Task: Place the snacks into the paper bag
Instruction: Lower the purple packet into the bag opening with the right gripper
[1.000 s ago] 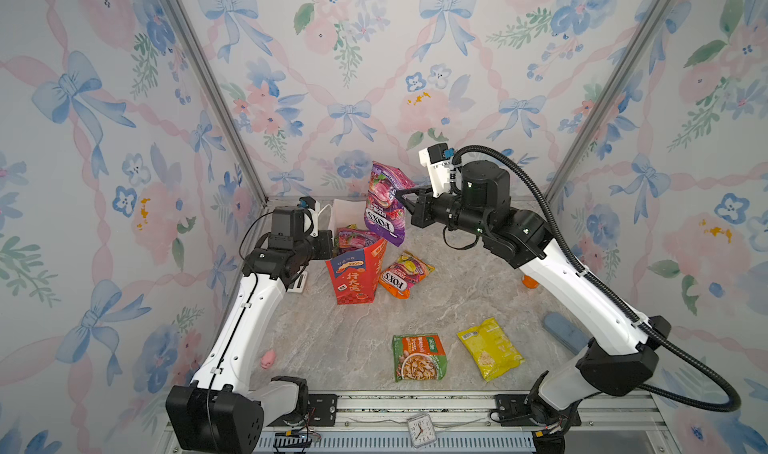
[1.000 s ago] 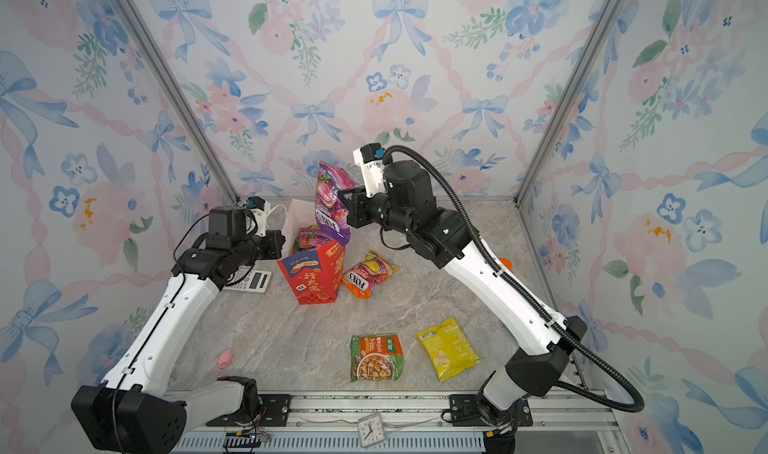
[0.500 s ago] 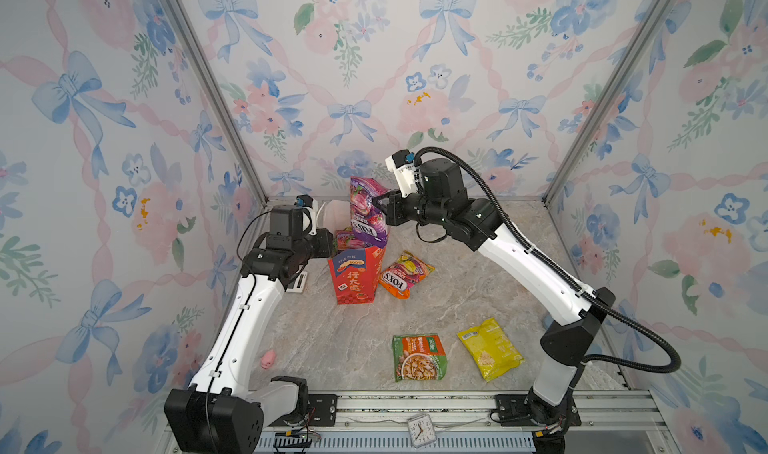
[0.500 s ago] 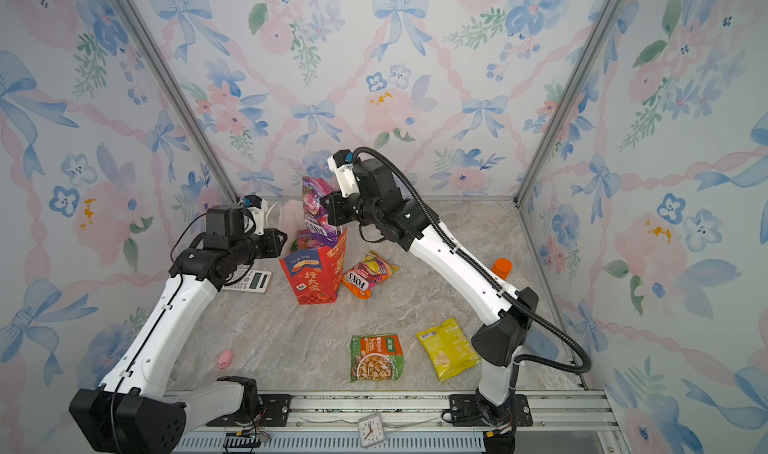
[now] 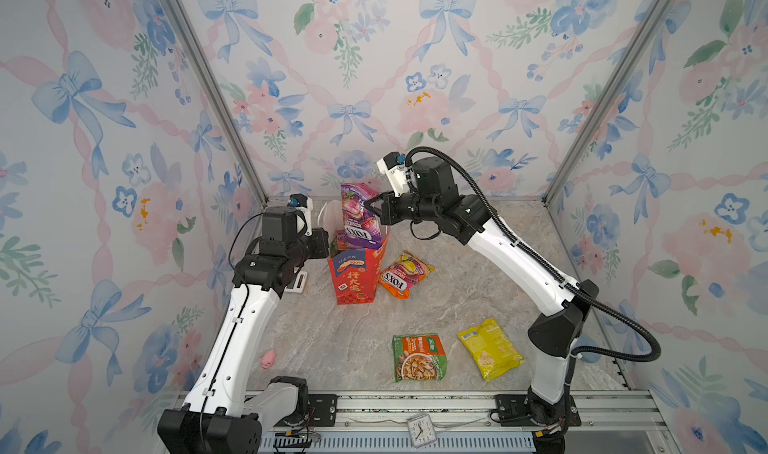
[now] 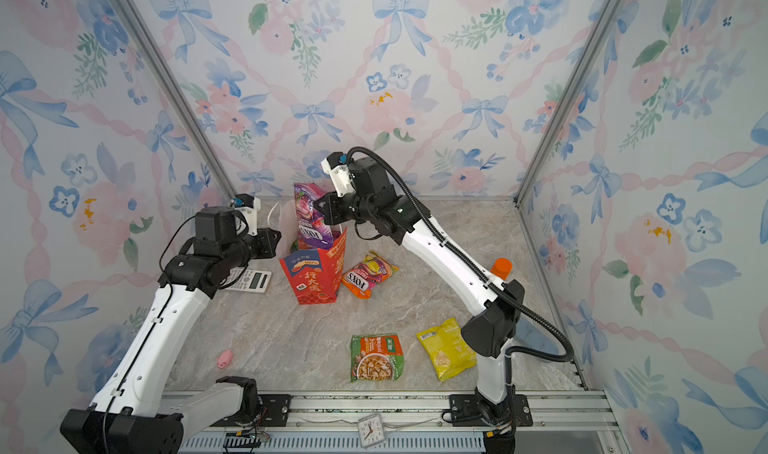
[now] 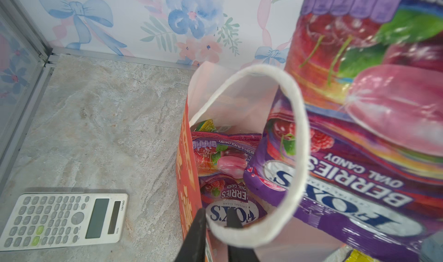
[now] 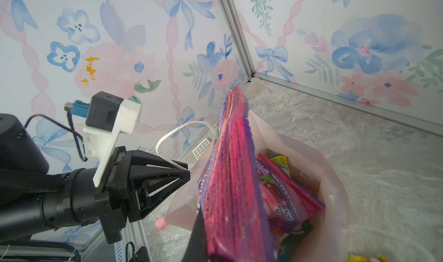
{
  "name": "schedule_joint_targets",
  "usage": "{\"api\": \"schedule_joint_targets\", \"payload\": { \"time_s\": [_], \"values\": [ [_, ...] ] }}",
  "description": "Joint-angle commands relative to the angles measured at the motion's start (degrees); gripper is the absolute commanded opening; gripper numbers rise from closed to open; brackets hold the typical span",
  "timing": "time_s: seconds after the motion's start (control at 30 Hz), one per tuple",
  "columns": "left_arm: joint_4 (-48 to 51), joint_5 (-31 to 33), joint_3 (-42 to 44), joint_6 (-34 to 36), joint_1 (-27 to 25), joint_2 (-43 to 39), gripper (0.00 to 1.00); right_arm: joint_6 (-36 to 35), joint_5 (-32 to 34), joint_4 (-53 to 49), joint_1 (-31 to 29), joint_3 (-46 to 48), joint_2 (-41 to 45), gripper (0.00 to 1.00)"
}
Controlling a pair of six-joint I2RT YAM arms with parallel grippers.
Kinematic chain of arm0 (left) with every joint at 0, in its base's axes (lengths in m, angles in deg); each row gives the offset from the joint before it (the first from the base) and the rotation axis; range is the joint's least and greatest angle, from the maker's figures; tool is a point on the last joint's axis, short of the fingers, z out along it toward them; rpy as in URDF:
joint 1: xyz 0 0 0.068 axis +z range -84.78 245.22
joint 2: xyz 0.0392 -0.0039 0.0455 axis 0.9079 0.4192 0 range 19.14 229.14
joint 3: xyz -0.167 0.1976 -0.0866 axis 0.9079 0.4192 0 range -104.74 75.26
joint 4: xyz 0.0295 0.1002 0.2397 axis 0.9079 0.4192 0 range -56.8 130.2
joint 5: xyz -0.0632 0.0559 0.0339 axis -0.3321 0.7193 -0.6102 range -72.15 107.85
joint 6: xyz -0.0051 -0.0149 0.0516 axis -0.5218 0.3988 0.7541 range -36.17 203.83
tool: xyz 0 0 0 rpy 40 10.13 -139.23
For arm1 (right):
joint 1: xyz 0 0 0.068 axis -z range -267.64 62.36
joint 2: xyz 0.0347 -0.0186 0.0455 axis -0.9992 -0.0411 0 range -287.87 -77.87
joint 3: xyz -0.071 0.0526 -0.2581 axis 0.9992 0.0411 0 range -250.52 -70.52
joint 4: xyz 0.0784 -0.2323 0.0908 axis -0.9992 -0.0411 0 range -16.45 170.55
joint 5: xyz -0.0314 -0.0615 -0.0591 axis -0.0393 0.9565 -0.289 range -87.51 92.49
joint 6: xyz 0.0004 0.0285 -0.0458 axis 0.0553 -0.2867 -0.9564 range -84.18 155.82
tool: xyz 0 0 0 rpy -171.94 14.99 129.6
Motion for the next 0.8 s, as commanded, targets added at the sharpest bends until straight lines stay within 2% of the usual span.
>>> {"api": "schedule_joint_targets", "payload": {
  "time_s": [0.0, 0.47, 0.77],
  "values": [
    [2.27, -0.67, -0.04, -1.02, 0.37, -1.14, 0.19, 0.78, -3.09, 1.06, 0.36, -2.82, -0.95, 0.00],
    [4.27, -2.26, 4.18, -2.23, 0.31, -4.44, 0.19, 3.37, -7.34, 2.45, 0.31, -3.34, -4.42, 0.00],
    [4.28, -2.54, 3.84, -1.99, 0.29, -3.48, 0.11, 5.31, -11.05, 3.76, 1.25, -4.40, -7.79, 0.00]
  ]
}}
